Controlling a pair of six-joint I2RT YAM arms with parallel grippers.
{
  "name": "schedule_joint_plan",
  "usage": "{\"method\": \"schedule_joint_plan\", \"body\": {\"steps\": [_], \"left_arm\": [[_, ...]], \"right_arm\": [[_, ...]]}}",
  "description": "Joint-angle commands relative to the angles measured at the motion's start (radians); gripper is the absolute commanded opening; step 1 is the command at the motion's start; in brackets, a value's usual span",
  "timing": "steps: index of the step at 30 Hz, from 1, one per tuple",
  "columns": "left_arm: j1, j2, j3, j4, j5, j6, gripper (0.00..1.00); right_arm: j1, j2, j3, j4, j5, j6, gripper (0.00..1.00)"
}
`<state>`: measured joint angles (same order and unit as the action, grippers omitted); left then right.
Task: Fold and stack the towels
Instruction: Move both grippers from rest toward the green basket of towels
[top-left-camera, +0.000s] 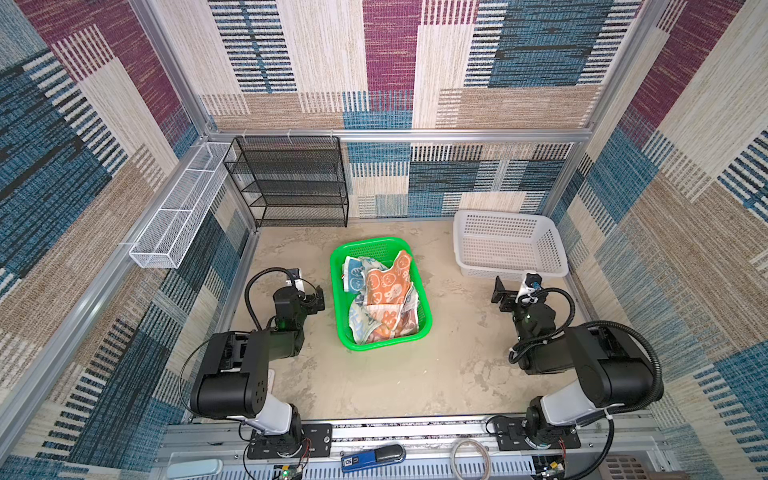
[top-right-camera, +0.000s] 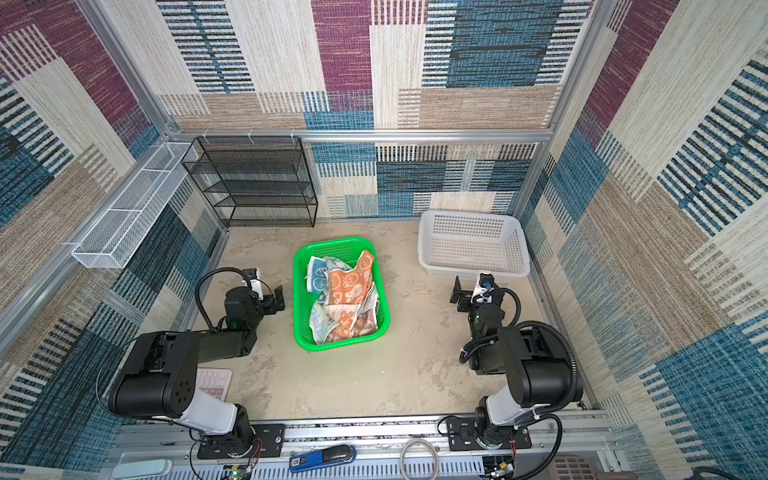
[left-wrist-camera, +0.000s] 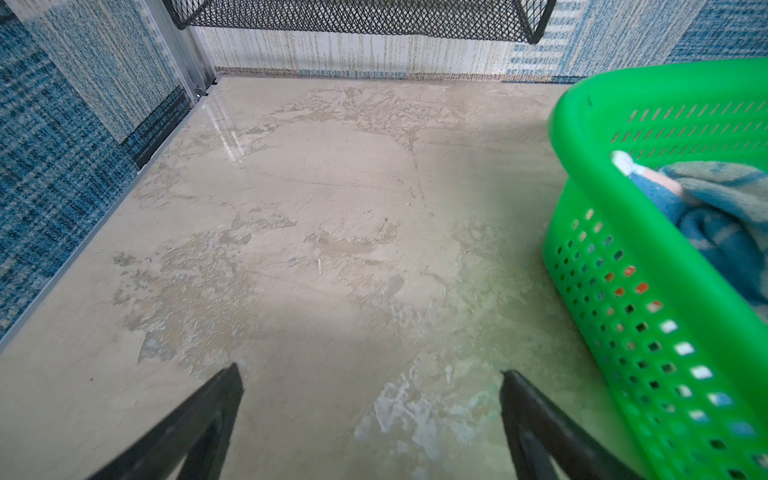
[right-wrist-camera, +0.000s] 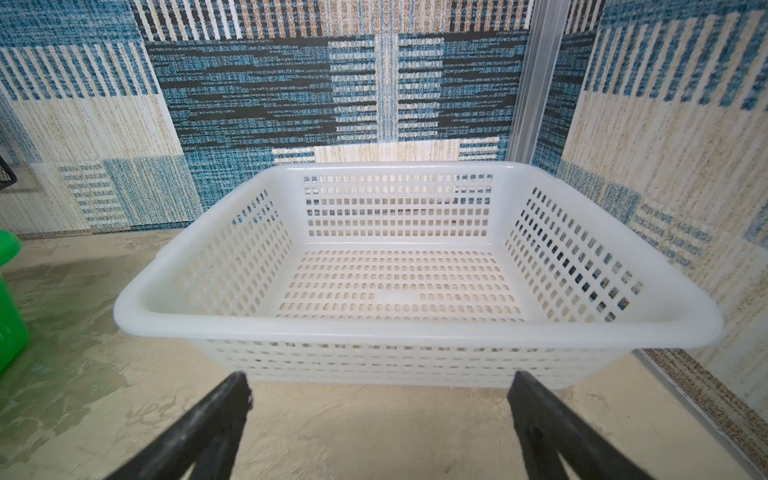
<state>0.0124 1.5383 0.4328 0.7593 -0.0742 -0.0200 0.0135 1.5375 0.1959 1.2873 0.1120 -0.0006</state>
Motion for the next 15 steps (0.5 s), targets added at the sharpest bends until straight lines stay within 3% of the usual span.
{"method": "schedule_joint_plan", "body": {"steps": [1,9,15], "left_arm": [[0.002,-0.001,0.004,0.031,0.007,0.019,0.99],[0.004,-0.045,0.019,-0.026,-0.018,0.009,0.99],[-0.003,-0.206,0.011,-0.189,-0.153,-0.037,0.99]], "right_arm": [[-0.001,0.001,0.006,0.015,-0.009,0.001,0.99],[-0.002,-0.010,0.003,0.019,-0.012,-0.003,0.99],[0.007,-0.117,0.061,-0.184,0.073,0.023,0.99]]}}
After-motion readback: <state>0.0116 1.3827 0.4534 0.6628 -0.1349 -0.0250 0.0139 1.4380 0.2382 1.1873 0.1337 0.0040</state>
